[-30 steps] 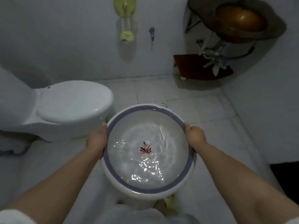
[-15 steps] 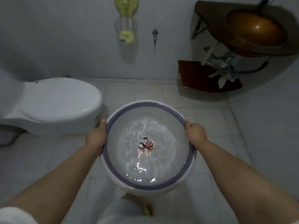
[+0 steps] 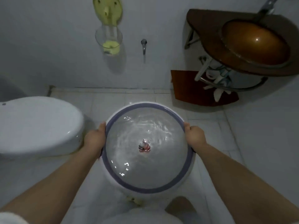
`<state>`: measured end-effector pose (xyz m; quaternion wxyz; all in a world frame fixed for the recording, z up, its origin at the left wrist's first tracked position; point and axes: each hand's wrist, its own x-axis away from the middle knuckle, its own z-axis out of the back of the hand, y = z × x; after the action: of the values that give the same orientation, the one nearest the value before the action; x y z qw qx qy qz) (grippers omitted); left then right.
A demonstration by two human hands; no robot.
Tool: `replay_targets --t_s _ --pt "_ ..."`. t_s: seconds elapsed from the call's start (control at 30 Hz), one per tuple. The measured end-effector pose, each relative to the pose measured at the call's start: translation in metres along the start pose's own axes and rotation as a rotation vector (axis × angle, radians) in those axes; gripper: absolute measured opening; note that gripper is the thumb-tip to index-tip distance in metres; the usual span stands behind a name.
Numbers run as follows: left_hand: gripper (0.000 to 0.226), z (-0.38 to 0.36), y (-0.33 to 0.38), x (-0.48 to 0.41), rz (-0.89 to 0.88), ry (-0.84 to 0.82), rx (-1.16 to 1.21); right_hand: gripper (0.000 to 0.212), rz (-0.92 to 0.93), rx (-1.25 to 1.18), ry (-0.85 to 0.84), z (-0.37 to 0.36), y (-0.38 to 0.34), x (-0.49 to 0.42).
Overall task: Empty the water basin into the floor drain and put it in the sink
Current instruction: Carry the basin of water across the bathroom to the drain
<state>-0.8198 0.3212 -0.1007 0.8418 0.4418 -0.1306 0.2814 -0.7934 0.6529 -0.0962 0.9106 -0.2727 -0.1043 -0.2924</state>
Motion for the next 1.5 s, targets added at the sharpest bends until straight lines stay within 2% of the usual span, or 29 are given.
replay_targets --t_s 0.27,0.5,0.63,0.7,0.77,0.9,1.03,1.33,1.5 --pt "0.063 -0.032 0.066 -0.039 0.034 0.102 -0.041 0.058 0.168 0.093 -0.04 0.024 -0.026 -0.096" --pt "0.066 -0.073 0.096 -0.044 0.156 0.258 0.027 0.058 0.197 0.0 -0.219 0.047 -0.046 -0.181" --pt "0.057 -0.099 0.101 -0.049 0.219 0.308 -0.015 0.052 0.336 0.083 -0.243 0.059 -0.064 -0.227" --pt "0.061 -0.109 0.103 -0.053 0.28 0.321 0.081 0.052 0.367 0.087 -0.269 0.06 -0.069 -0.248" --pt "0.066 -0.118 0.11 -0.054 0.334 0.349 0.079 0.051 0.364 0.083 -0.299 0.061 -0.073 -0.263" --pt "0.063 -0.13 0.118 -0.058 0.35 0.466 0.163 0.056 0.427 0.179 -0.314 0.051 -0.09 -0.289" --pt "0.067 -0.131 0.116 -0.068 0.385 0.448 0.152 0.059 0.482 0.271 -0.309 0.037 -0.107 -0.302" --pt "0.058 -0.125 0.109 -0.106 0.364 0.515 0.176 0.063 0.53 0.187 -0.347 -0.008 -0.13 -0.338" --pt "0.061 -0.155 0.083 -0.132 0.493 0.564 0.17 0.059 0.611 0.2 -0.365 -0.06 -0.14 -0.38"
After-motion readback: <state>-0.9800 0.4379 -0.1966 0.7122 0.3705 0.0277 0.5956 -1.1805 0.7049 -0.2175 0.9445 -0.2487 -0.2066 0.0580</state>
